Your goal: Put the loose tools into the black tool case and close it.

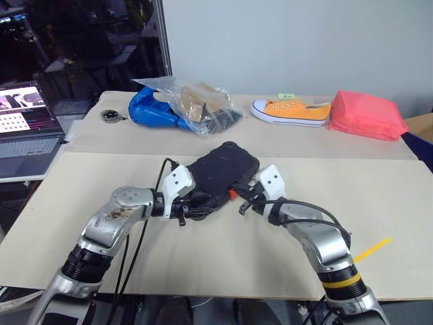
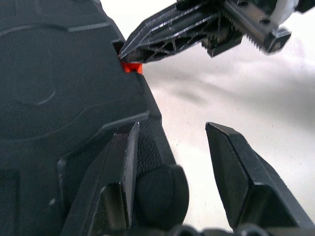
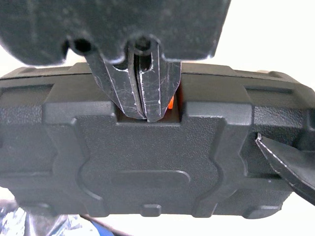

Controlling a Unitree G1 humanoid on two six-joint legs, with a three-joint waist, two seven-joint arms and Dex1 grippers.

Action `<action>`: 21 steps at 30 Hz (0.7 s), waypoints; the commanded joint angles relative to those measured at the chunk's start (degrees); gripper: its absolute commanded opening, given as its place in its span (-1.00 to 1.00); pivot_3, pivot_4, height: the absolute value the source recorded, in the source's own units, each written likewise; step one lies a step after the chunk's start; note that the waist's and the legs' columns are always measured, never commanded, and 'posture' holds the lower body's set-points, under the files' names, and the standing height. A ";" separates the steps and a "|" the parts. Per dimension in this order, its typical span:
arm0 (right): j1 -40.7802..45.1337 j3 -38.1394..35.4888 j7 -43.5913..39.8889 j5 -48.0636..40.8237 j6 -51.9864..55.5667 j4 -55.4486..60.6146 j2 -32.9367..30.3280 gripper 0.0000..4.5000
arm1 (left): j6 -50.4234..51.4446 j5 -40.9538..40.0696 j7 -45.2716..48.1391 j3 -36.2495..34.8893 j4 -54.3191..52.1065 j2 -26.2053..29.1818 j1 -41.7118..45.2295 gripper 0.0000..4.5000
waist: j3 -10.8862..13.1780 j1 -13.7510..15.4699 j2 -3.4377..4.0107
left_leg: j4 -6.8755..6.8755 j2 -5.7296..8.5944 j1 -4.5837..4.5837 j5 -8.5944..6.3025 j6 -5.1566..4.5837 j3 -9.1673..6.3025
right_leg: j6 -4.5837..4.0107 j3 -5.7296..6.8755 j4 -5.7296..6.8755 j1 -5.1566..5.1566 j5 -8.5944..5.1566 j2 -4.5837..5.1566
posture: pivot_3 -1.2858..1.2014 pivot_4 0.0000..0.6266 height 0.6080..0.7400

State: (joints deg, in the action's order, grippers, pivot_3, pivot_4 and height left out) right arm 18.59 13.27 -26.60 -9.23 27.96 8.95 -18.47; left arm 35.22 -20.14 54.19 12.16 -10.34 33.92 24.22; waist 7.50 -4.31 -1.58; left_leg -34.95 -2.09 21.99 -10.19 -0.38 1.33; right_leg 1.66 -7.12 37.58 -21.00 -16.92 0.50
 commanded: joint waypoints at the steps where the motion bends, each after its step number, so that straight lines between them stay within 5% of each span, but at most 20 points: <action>1: -3.05 -0.64 1.08 1.86 -5.00 -5.14 0.83 -1.00 | -0.90 0.43 -0.40 -0.06 0.74 -0.88 -0.03 0.03 | 0.00 0.06 0.00 | 0.01 -0.01 -0.02 0.00 0.00 0.00 | -0.03 -0.01 0.01 -0.01 0.02 0.02 | 0.03 -0.52 1.00; 5: -7.97 -7.26 -2.00 -3.64 -11.60 3.43 0.12 -1.00 | -5.51 -0.09 -3.84 -4.13 -1.76 -3.22 -2.07 0.03 | 0.06 0.41 0.06 | 0.06 -0.02 0.18 0.01 0.00 0.01 | -0.05 0.00 0.03 -0.18 0.05 0.05 | 0.03 -0.52 1.00; 9: -12.58 -11.86 -7.97 -8.16 -12.20 12.80 -5.79 -0.52 | -3.48 -9.87 -1.96 -11.80 -6.11 -4.29 -5.39 0.03 | 0.12 0.66 0.12 | -0.05 -0.05 1.13 0.04 0.02 0.03 | 0.00 0.06 0.01 -0.93 0.00 0.13 | 0.03 -0.52 1.00; 16: -23.79 -24.93 -20.55 -19.59 -8.24 23.83 -20.53 0.58 | 1.20 -19.70 -2.73 -24.55 -20.20 2.26 -19.17 1.00 | 0.22 0.85 0.24 | -0.02 -0.03 1.76 -0.40 0.13 -0.18 | 0.00 0.23 -0.22 -1.30 -0.01 0.19 | 0.03 -0.52 1.00; 19: -28.87 -33.21 -26.27 -22.77 -8.07 23.16 -26.15 0.98 | 2.88 -23.56 -0.99 -32.76 -25.45 6.30 -28.77 1.00 | 0.25 0.93 0.21 | -0.06 0.00 1.79 -0.40 0.13 -0.13 | -0.04 0.23 -0.46 -1.20 -0.01 0.35 | 0.03 -0.52 1.00; 21: -32.14 -36.77 -29.30 -22.97 -9.29 21.89 -28.19 0.98 | 2.53 -23.85 0.78 -38.00 -26.26 8.57 -34.83 1.00 | 0.28 1.02 0.18 | -0.05 0.08 1.66 -0.40 0.12 -0.06 | -0.04 0.21 -0.48 -1.08 -0.01 0.54 | 0.03 -0.52 1.00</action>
State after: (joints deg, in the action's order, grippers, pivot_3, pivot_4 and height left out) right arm -11.82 -18.99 -52.38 -30.56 20.03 30.30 -45.51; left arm 38.02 -42.65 53.16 -19.98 -33.67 40.87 -7.20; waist 7.78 -3.29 -1.40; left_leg -35.02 -1.97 23.52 -10.58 -0.27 1.29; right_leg 1.62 -6.88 37.11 -22.00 -16.94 1.12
